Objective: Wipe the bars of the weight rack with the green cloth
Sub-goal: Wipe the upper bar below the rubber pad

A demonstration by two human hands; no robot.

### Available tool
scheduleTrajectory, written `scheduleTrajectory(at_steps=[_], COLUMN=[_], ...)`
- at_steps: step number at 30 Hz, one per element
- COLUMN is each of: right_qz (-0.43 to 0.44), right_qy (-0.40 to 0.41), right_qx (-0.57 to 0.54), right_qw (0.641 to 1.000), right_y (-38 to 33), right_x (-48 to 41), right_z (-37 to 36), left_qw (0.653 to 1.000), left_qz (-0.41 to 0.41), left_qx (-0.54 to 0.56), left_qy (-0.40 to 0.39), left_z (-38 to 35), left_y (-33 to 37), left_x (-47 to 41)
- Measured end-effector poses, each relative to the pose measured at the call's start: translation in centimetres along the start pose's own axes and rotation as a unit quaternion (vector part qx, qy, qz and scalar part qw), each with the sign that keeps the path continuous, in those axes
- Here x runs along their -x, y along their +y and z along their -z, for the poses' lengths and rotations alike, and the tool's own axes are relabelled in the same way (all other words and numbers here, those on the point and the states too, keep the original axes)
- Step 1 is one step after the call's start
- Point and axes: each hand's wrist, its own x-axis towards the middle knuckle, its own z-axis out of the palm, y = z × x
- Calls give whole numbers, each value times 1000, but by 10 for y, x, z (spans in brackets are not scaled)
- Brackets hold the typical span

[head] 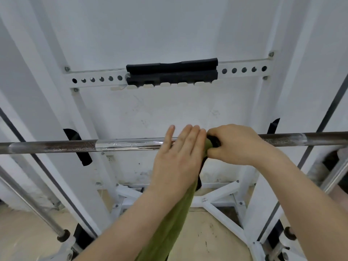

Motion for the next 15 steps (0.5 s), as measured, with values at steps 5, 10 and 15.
scheduleTrajectory(at_steps=[5,10,15], right_qz=[30,-46,-54], right_qy=[39,182,163], right_qx=[-197,-262,-181], right_qw=[979,947,968], right_y=[8,0,-26], right_x=[6,-6,-9], right_z=[4,1,3], left_qw=[982,994,981], left_qz=[9,38,125], left_qx=[87,68,99], left_qy=[-166,-80,-114], left_z=[38,35,24], left_y=[-25,-38,-37], left_x=[-32,-70,-96])
